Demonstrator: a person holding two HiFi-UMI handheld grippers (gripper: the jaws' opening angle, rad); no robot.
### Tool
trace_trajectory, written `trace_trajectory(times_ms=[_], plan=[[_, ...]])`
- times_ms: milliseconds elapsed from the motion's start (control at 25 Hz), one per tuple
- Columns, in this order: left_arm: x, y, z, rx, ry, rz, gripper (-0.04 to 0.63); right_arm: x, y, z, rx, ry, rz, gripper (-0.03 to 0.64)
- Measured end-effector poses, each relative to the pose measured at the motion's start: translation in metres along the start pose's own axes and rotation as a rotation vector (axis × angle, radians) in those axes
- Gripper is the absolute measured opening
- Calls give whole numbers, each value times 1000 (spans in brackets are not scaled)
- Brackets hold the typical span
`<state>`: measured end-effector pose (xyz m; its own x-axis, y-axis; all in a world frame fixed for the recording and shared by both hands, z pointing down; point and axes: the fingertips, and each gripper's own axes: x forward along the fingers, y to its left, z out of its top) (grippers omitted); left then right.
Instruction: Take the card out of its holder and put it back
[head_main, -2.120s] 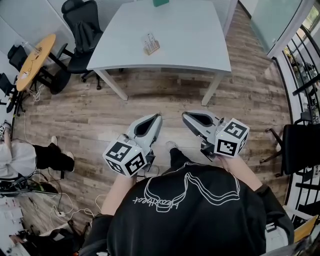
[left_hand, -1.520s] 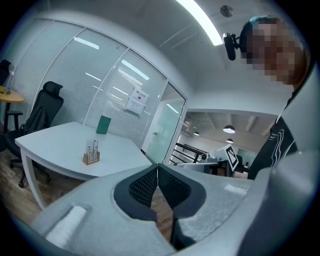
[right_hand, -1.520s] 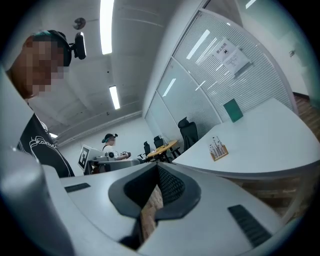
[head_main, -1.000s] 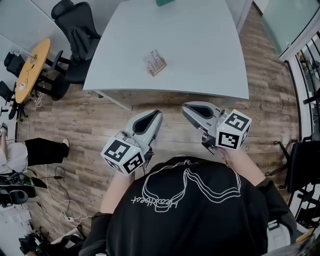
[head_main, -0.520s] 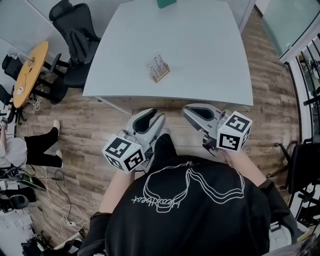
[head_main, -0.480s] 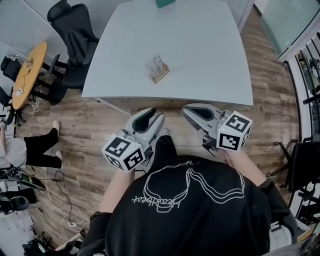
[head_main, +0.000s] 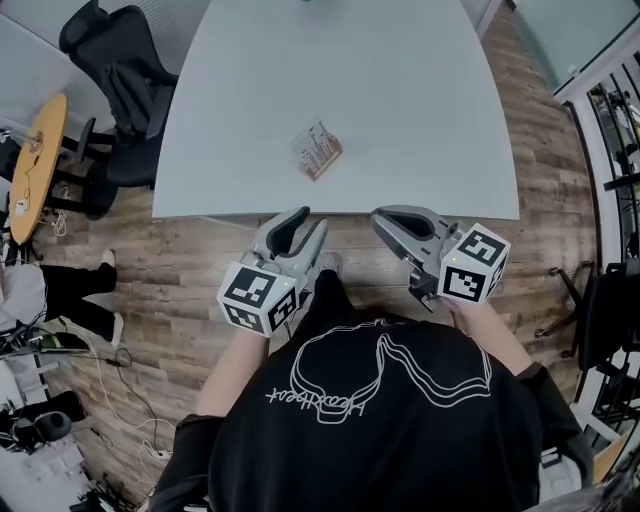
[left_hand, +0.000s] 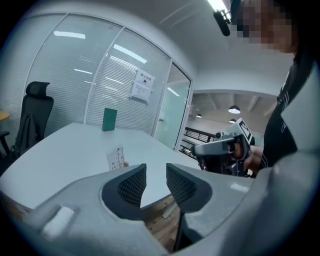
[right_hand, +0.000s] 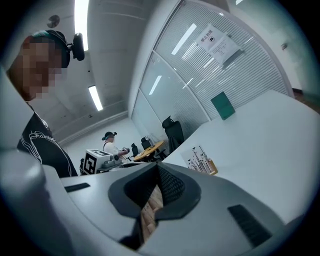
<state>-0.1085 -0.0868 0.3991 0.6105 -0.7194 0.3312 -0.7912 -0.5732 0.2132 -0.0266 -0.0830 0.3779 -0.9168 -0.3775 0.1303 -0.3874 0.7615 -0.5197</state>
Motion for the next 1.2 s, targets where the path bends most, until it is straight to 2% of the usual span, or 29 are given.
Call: trace_trajectory(times_ms=[440,680,920,1200], plan=[[48,76,-18,-80,59,6,118,34,-42,6,49,-18,-45,9],[65,109,-24,-141,38,40,118,41,-54,2,67,-3,-71,9],[82,125,-30,-68,53,63,118,42,-64,-2,82,19,-92,9],[98,139,-36,-75,65,26,118,50,-68,-8,108,24,-101,9]])
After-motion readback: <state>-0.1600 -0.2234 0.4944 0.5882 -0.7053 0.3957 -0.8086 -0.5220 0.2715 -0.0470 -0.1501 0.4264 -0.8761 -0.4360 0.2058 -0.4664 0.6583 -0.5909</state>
